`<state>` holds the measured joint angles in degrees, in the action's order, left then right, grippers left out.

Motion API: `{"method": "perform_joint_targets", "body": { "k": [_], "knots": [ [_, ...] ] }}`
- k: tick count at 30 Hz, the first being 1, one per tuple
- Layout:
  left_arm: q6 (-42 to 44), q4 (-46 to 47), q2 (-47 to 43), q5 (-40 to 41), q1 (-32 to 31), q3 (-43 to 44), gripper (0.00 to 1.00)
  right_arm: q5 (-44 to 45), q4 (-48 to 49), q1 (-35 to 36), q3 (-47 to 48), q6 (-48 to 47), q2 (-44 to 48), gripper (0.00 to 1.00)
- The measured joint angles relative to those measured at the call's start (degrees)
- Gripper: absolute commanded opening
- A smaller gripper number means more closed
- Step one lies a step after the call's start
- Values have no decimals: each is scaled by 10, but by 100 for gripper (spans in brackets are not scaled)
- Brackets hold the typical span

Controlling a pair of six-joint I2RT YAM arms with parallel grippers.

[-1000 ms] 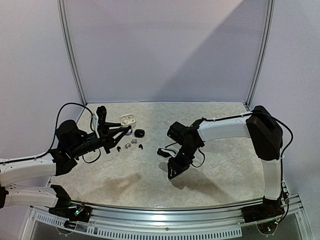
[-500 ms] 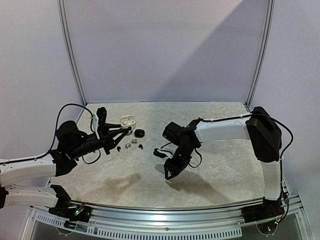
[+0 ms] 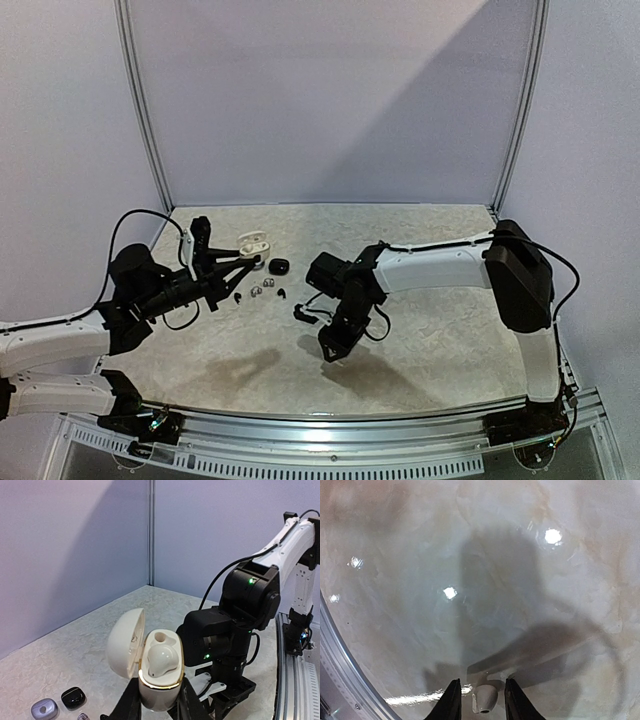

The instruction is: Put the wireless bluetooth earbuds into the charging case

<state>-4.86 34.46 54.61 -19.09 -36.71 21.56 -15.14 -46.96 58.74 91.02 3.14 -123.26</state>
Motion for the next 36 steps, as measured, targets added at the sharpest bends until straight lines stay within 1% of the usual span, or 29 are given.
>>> {"method": "perform_joint_targets", "body": {
  "k": [9, 14, 17, 22, 28, 31, 34, 36],
  "knots": [
    [2, -1, -13, 0, 0, -8, 0, 46, -27, 9, 14, -4, -4, 31],
    [2, -1, -14, 0, 0, -9, 0, 70, -43, 10, 20, -4, -6, 28],
    [2, -1, -15, 0, 0, -10, 0, 71, -45, 10, 21, -5, -7, 24],
    [2, -1, -17, 0, 0, -11, 0, 76, -53, 10, 26, -4, -10, 13],
    [2, -1, -18, 0, 0, -12, 0, 88, -62, 10, 31, -2, -11, 3],
    [2, -1, -18, 0, 0, -12, 0, 110, -66, 5, 32, 7, -11, 1],
    [3, -1, -18, 0, 0, -12, 0, 140, -66, -5, 31, 22, -10, 0],
    [4, -1, -18, 0, 0, -12, 0, 173, -64, -22, 24, 33, -5, 0]
  ]
}}
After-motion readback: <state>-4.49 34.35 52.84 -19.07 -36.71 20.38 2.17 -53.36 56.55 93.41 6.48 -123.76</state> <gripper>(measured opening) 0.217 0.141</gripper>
